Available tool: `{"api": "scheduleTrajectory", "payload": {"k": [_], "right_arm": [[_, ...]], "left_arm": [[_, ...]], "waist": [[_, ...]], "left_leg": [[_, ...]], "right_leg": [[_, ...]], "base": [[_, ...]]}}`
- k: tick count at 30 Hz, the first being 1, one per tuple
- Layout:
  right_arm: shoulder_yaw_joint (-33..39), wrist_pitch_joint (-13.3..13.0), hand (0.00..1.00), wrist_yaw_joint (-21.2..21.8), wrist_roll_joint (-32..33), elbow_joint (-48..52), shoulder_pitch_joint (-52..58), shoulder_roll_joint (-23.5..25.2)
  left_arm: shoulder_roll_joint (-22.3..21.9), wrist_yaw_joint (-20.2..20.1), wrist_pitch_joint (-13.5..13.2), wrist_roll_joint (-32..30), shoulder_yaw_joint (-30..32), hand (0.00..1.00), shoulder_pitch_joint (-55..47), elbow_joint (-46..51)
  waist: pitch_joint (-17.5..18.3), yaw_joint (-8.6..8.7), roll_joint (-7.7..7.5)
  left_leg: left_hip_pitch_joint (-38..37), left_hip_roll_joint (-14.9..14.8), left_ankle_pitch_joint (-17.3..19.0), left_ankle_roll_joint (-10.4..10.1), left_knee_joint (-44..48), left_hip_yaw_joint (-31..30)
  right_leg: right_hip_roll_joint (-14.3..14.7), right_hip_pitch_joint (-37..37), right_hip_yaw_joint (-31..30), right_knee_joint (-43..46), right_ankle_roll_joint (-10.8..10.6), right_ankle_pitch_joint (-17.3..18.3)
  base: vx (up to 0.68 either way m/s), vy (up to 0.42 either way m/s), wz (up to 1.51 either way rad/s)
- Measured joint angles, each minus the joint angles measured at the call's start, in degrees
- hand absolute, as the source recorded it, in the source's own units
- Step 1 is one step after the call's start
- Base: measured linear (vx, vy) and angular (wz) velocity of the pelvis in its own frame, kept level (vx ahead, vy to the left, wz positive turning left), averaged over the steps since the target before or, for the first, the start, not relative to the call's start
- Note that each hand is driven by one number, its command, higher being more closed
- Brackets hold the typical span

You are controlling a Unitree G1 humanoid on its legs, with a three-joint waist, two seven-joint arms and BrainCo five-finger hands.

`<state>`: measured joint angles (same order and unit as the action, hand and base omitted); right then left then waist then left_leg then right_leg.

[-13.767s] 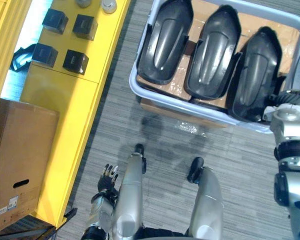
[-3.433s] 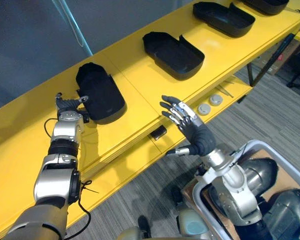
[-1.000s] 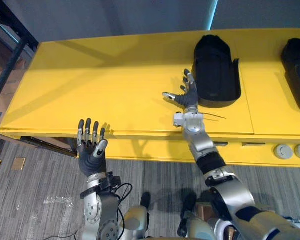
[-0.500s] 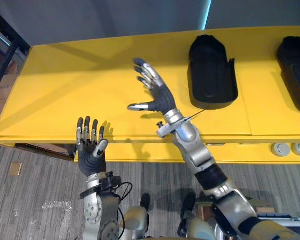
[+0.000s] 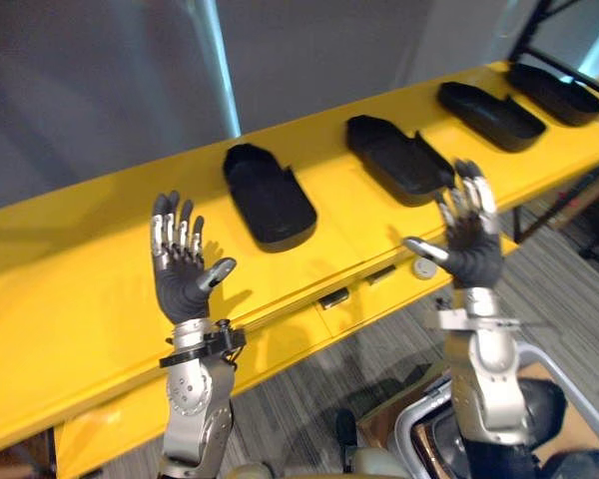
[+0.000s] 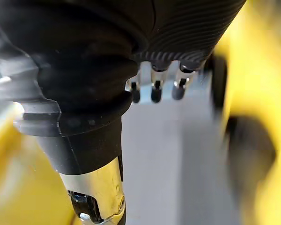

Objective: Walk over and take plastic housings, then place them on the shelf

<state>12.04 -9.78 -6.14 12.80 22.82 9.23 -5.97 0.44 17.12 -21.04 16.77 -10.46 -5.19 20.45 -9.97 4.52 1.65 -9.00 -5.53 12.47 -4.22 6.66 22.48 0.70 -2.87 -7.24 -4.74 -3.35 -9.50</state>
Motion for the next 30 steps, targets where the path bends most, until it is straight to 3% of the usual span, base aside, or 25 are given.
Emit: {"api": "scheduleTrajectory", "payload": {"k": [5,7,8,10,11,13,15,16,17,19,20,22,24,25,26,27,28,30], "right_arm": [[2.58,-1.67,0.00,0.96,3.51,3.78,6.90,2.39],[1.34,-1.87,0.00,2.26,4.53,3.78,5.70,2.34],[-1.12,-1.87,0.00,2.94,4.75,3.47,3.68,1.70],[-4.19,-1.88,0.00,3.42,4.56,1.99,0.71,1.09],[-6.59,-1.92,0.00,3.38,4.48,0.57,-1.72,0.53],[-9.40,-2.34,0.00,3.07,4.52,0.57,-3.81,-0.09],[-12.48,-2.93,0.00,1.94,4.42,1.16,-5.26,0.36],[-13.77,-2.51,0.00,0.92,4.43,1.10,-5.52,1.63],[-14.75,-1.89,0.00,-0.30,4.56,1.05,-4.38,2.74],[-14.87,-1.22,0.00,-0.95,6.15,1.06,-1.93,4.11],[-14.34,-1.21,0.00,-1.47,7.18,1.01,0.68,4.81],[-13.75,-1.50,0.00,-1.29,6.47,0.79,4.30,5.78],[-13.20,-1.97,0.00,-0.12,6.52,0.94,5.90,5.59],[-12.81,-2.38,0.00,1.31,6.49,1.05,5.85,5.41],[-12.71,-3.16,0.00,2.11,6.19,1.53,5.70,5.67],[-12.79,-3.88,0.00,2.39,5.46,1.57,4.63,5.52],[-13.04,-3.97,0.00,2.39,4.95,1.58,3.91,5.47],[-14.62,-4.98,0.00,0.41,4.28,1.52,1.68,5.66]], "left_arm": [[-0.84,2.43,0.31,-2.71,-1.73,0.00,1.54,-0.30],[-0.98,3.21,0.55,-4.75,-1.73,0.00,1.57,-0.15],[-0.97,4.27,1.02,-5.89,-0.21,0.00,0.13,0.31],[-1.02,5.05,1.29,-5.87,2.04,0.00,-2.52,2.01],[-1.00,5.41,1.33,-5.75,3.10,0.00,-4.81,3.89],[-1.01,5.42,1.12,-5.47,3.08,0.00,-6.90,6.34],[-1.03,5.35,0.99,-5.59,2.87,0.00,-5.77,8.24],[-0.85,5.40,0.43,-6.10,2.96,0.00,-4.20,8.65],[-1.02,5.85,-0.10,-7.97,2.70,0.00,-3.45,8.73],[-1.03,6.40,-0.12,-10.27,1.90,0.00,-3.13,8.95],[-1.00,6.36,-0.12,-11.55,1.18,0.00,-2.59,9.02],[-1.02,6.03,-0.18,-12.10,1.09,0.00,-2.13,10.41],[-0.97,5.58,-0.09,-12.11,1.58,0.00,-1.02,10.23],[-1.01,6.23,0.00,-12.17,2.15,0.00,-0.54,10.26],[-0.78,6.77,-0.01,-12.19,2.87,0.00,0.31,10.23],[-0.86,7.23,-0.03,-12.20,3.02,0.00,1.65,10.14],[-0.89,7.63,-0.05,-12.20,3.19,0.00,1.99,10.23],[-0.81,7.50,-0.03,-13.07,2.83,0.00,3.45,10.35]], "waist": [[0.13,2.77,0.19],[0.12,1.94,0.18],[0.06,0.65,0.55],[-0.10,-1.13,1.03],[0.09,-3.07,1.59],[1.37,-4.47,3.51],[1.56,-4.39,3.80],[0.59,-4.68,2.32],[-0.15,-4.75,1.33],[-0.48,-4.73,0.75],[-0.56,-4.51,0.67],[-0.55,-4.59,0.68],[-0.66,-4.73,0.54],[-0.87,-4.97,0.71],[-0.92,-4.52,0.75],[-0.94,-4.43,-0.39],[-0.84,-4.46,-0.54],[-0.63,-4.46,0.20]], "left_leg": [[1.00,0.01,0.95,0.81,2.01,1.73],[4.00,-0.10,2.15,2.24,7.79,-2.84],[7.90,0.47,3.53,4.52,15.14,-11.54],[10.71,1.98,4.81,5.69,22.35,-20.91],[11.45,3.24,6.74,5.01,24.99,-27.63],[11.18,3.37,9.53,3.44,23.36,-31.29],[11.51,3.27,12.09,2.96,17.59,-29.95],[12.84,4.39,11.23,3.35,17.23,-28.79],[13.78,5.18,11.02,3.65,18.19,-28.70],[13.82,5.88,11.67,4.17,20.66,-28.76],[12.96,6.47,12.39,4.15,22.67,-28.62],[11.71,6.72,12.90,4.38,25.16,-26.64],[10.17,6.02,13.14,4.53,26.73,-22.50],[8.69,4.83,12.73,5.16,25.40,-18.95],[7.42,4.54,12.43,5.78,22.61,-16.51],[6.57,4.46,10.90,7.11,19.74,-13.95],[6.54,4.16,10.01,7.23,18.67,-13.26],[6.95,2.46,6.43,6.95,15.09,-12.40]], "right_leg": [[0.65,-1.47,-2.58,-0.51,0.03,0.13],[1.01,-2.45,-4.24,-0.50,0.22,-0.10],[1.40,-2.83,-6.42,-0.03,0.31,-0.24],[2.21,-2.85,-10.11,0.04,0.64,-0.47],[3.39,-3.12,-12.53,0.04,1.28,-0.93],[4.61,-5.10,-13.20,0.04,1.42,-1.13],[4.05,-8.55,-12.64,0.30,1.36,-1.14],[2.87,-10.62,-12.67,1.56,0.88,-0.98],[1.92,-11.51,-11.69,2.87,0.10,-0.24],[1.29,-12.04,-10.64,6.29,0.17,-0.24],[1.33,-12.31,-10.13,9.88,-1.24,-0.72],[1.51,-12.26,-9.99,13.13,-2.08,-1.03],[2.13,-11.68,-7.51,14.13,-1.45,-3.32],[2.35,-10.33,-3.82,11.32,-0.44,-7.35],[1.69,-9.75,-0.40,10.10,-0.74,-8.49],[-0.11,-11.34,4.33,17.02,1.96,-3.01],[-0.90,-12.16,5.66,21.24,2.25,0.04],[-4.92,-12.08,6.02,34.46,1.75,9.51]], "base": [[-0.07,-0.021,-0.33],[-0.11,-0.038,-0.39],[-0.08,-0.019,-0.69],[-0.07,0.074,-1.06],[-0.16,0.182,-1.19],[-0.23,0.222,-0.82],[-0.20,0.164,-0.22],[-0.20,0.122,-0.07],[-0.19,0.112,-0.03],[-0.10,0.128,0.14],[-0.04,0.135,0.08],[-0.04,0.140,-0.36],[-0.12,0.112,-0.94],[-0.17,0.036,-0.98],[-0.25,0.037,-1.00],[-0.17,0.007,-0.58],[-0.19,0.012,-0.59],[-0.16,0.005,-0.36]]}}
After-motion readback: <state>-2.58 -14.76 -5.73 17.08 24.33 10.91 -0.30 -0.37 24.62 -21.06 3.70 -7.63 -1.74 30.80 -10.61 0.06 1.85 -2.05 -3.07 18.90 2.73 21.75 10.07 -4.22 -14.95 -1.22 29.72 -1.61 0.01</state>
